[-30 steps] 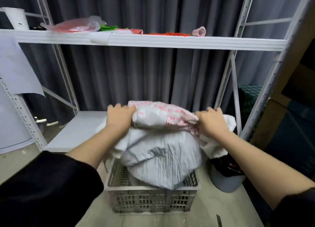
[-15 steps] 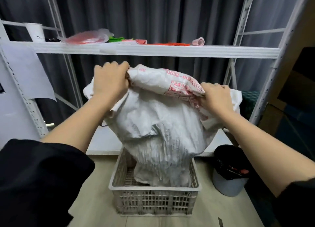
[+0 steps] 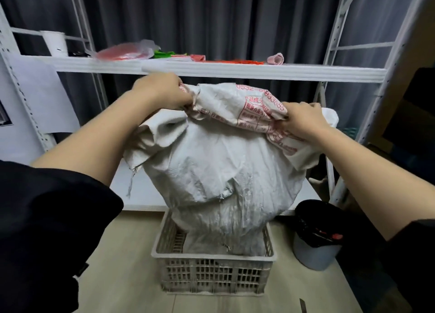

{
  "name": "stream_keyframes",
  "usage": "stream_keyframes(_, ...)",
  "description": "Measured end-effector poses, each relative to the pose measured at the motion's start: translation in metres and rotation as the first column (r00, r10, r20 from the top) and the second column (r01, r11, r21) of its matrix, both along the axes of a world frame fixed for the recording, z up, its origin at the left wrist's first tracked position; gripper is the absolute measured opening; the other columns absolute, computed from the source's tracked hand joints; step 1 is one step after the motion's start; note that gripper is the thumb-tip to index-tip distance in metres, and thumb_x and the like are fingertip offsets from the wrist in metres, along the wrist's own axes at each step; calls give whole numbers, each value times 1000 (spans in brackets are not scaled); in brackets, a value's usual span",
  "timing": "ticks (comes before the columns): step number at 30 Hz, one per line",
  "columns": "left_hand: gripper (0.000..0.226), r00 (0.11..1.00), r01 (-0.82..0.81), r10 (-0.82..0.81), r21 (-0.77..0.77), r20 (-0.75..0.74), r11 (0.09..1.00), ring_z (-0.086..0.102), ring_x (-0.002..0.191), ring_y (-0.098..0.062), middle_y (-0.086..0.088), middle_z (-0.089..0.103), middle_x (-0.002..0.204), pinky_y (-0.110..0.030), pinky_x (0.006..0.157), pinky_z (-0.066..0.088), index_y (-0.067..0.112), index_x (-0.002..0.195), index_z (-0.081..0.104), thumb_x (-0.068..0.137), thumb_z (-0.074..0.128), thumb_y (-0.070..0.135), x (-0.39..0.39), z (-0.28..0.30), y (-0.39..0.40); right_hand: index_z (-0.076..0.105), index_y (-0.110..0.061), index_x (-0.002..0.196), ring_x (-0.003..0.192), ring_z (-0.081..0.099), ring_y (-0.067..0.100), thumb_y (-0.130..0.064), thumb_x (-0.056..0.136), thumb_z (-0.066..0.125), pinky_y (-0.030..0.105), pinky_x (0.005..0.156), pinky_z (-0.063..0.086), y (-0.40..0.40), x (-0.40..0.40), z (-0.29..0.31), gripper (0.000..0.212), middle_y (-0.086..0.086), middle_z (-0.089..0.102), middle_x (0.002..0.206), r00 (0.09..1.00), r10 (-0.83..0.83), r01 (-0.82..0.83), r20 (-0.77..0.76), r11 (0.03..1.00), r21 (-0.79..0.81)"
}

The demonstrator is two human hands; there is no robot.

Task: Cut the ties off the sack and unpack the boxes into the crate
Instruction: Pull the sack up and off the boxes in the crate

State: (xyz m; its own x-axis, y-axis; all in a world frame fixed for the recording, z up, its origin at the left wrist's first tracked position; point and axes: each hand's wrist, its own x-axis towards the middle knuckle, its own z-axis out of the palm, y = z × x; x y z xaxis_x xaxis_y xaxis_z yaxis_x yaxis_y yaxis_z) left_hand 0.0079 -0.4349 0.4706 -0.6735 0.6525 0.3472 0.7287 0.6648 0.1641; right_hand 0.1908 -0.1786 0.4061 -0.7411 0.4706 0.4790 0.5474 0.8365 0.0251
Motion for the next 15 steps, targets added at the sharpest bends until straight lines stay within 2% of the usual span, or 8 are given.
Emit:
stream_keyframes(2, 35, 991, 22, -12, -71, 135, 997, 59, 85, -30, -6, 66, 91, -32, 73, 45, 21, 74, 60, 61, 50, 53, 2, -6, 1, 59, -24, 107, 107, 58, 31, -35, 85, 59, 42, 93, 31, -1, 1, -1, 25, 5, 68, 107, 999, 2, -1, 53, 1000, -21)
stream_keyframes(3, 33, 989, 18, -3, -96, 149, 995, 58, 85, -30, -8, 66, 94, -32, 74, 44, 22, 71, 56, 60, 49, 52, 1, -9, 0, 60, -20, 102, 103, 59, 32, -33, 84, 60, 41, 91, 31, -1, 2, -3, 22, 7, 68, 103, 1000, 2, -3, 15, 998, 61)
stream_keyframes(5, 25, 998, -34, 38, -70, 54, 997, 56, 87, -30, -7, 65, 97, -35, 79, 40, 20, 73, 52, 71, 48, 45, -2, -15, -2, 59, -15, 92, 94, 58, 33, -26, 80, 62, 41, 89, 32, -3, -1, -11, 17, 9, 67, 95, 992, -7, 38, -127, 969, 242)
stream_keyframes(7, 17, 985, -89, 103, 106, -136, 990, 57, 94, -33, -7, 64, 96, -40, 87, 36, 21, 82, 53, 81, 47, 37, -3, -18, 0, 58, -14, 92, 91, 58, 34, -25, 80, 61, 41, 89, 32, -5, -5, -16, 17, 9, 65, 93, 982, -4, 48, -190, 972, 229)
stream_keyframes(8, 16, 976, -90, 117, 152, -184, 984, 59, 98, -34, -9, 65, 98, -40, 89, 36, 22, 86, 55, 83, 46, 36, -2, -20, 1, 59, -16, 94, 94, 59, 33, -28, 80, 60, 41, 90, 31, -6, -7, -18, 18, 8, 66, 95, 987, -1, 31, -160, 981, 189)
stream_keyframes(9, 17, 982, -74, 94, 128, -161, 989, 60, 100, -34, -11, 66, 103, -39, 88, 38, 24, 89, 57, 85, 46, 36, -2, -23, 3, 60, -17, 96, 96, 60, 32, -30, 81, 60, 42, 93, 30, -4, -8, -18, 19, 7, 66, 97, 993, 2, 17, -115, 986, 164)
stream_keyframes(11, 18, 1000, -28, 28, 67, 1, 997, 59, 95, -31, -10, 66, 103, -35, 79, 41, 25, 91, 61, 83, 53, 39, -4, -28, 3, 59, -17, 91, 95, 60, 33, -29, 80, 61, 44, 96, 31, 1, -6, -14, 16, 9, 66, 94, 991, 6, 22, -136, 979, 201)
stream_keyframes(15, 26, 995, 1, -19, 176, 101, 984, 59, 85, -26, -1, 67, 90, -34, 72, 47, 24, 87, 67, 75, 58, 45, -11, -16, 1, 58, -15, 88, 94, 58, 34, -27, 82, 59, 44, 95, 30, 6, -7, -9, 13, 10, 65, 93, 973, 5, 43, -231, 978, 202)
